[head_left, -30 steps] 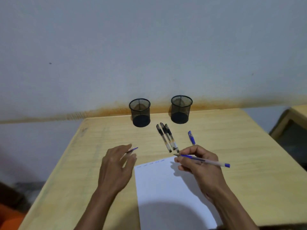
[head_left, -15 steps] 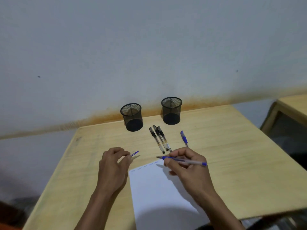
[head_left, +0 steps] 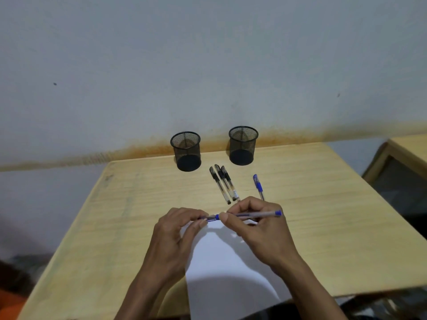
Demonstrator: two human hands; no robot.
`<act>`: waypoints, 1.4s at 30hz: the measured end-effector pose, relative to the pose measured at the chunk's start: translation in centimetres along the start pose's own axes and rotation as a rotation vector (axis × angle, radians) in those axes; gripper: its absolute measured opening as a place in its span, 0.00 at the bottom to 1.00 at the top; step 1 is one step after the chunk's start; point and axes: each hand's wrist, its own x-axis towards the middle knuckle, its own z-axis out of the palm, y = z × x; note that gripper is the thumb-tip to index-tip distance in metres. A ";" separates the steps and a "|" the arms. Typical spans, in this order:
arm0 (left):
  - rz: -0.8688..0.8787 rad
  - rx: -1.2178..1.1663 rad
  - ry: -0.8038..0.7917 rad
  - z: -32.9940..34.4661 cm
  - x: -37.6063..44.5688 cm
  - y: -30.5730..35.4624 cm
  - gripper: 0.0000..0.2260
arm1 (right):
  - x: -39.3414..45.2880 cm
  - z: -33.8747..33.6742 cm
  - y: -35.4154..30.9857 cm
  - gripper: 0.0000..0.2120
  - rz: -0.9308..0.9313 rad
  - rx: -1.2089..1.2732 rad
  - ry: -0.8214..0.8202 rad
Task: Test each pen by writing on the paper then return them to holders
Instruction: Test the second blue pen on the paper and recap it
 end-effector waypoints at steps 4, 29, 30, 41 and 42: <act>0.014 -0.049 0.030 0.1 0.1 0.8 0.07 | -0.1 0.1 -0.4 0.06 0.036 0.087 -0.002; -0.027 0.086 -0.121 -0.7 1.9 2.3 0.06 | 0.1 -2.5 2.6 0.14 -0.650 -0.673 0.371; -0.028 0.089 -0.143 -0.6 2.0 2.3 0.05 | 0.5 -2.6 2.8 0.11 -0.735 -0.789 0.319; -0.197 0.051 -0.093 1.9 4.8 2.1 0.20 | 3.3 -5.4 4.5 0.05 -0.373 -0.775 0.320; -0.221 0.095 -0.067 2.4 5.5 1.5 0.22 | 3.9 -6.1 4.2 0.07 -0.190 -0.696 0.365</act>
